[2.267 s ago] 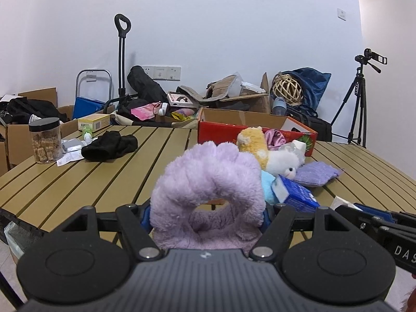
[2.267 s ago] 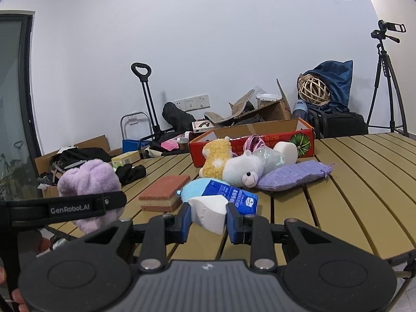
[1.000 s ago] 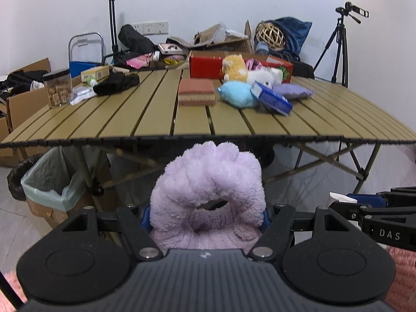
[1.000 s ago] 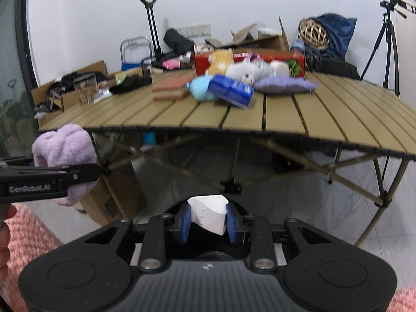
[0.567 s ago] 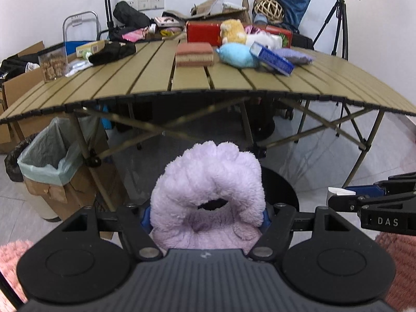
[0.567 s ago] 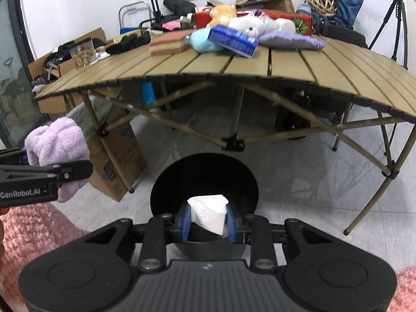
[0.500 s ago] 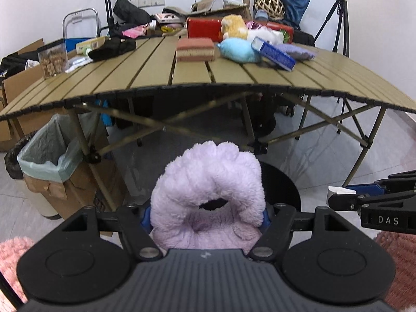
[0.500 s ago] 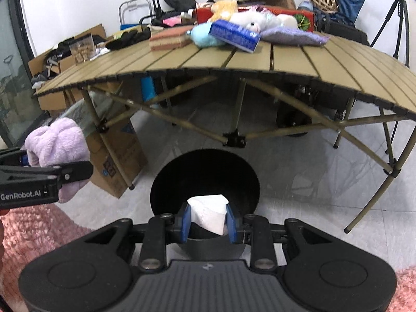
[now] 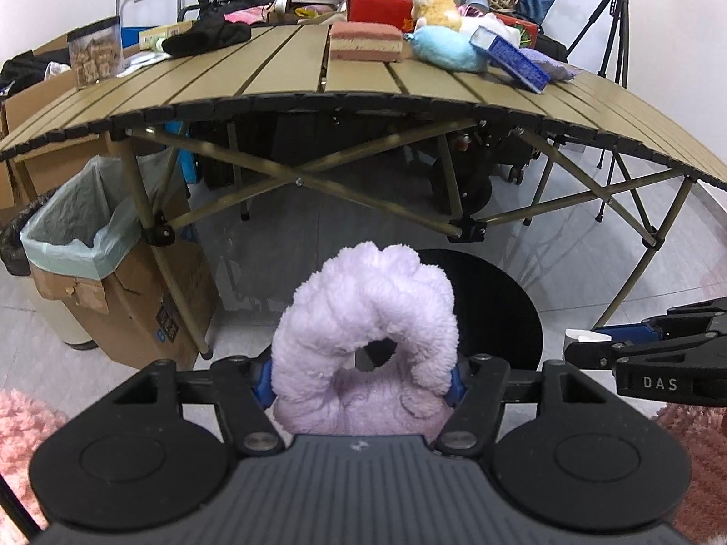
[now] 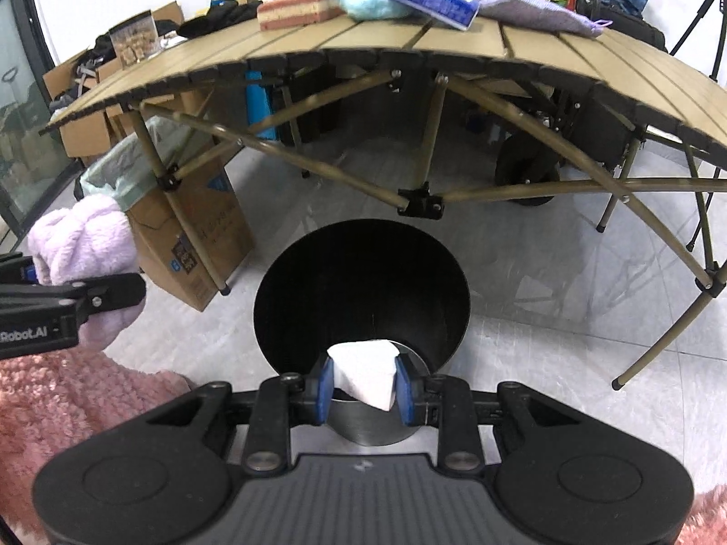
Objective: Collect trash
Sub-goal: 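Carry the soap bar over the black bin and open the right tool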
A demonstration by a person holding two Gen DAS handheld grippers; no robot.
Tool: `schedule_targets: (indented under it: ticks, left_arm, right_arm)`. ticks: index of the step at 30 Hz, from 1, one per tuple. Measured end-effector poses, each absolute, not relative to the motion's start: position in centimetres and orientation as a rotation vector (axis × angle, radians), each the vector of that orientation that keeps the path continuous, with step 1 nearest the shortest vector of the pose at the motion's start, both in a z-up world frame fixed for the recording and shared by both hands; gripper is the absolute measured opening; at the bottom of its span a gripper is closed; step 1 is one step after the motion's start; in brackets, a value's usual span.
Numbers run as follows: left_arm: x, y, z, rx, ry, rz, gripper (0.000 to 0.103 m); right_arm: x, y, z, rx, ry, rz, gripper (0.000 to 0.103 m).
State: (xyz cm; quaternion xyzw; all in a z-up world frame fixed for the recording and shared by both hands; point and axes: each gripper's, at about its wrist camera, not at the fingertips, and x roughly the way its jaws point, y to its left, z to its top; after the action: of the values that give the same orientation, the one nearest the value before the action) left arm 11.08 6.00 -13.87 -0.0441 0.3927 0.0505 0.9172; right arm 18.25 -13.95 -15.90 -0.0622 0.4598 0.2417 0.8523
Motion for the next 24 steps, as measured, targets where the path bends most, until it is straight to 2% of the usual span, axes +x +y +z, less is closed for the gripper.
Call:
schedule_targets:
  ticks: [24]
  left_arm:
    - [13.5, 8.0, -15.6, -0.133, 0.861, 0.117, 0.065]
  right_arm:
    - [23.2, -9.6, -20.3, -0.187, 1.002, 0.558, 0.030]
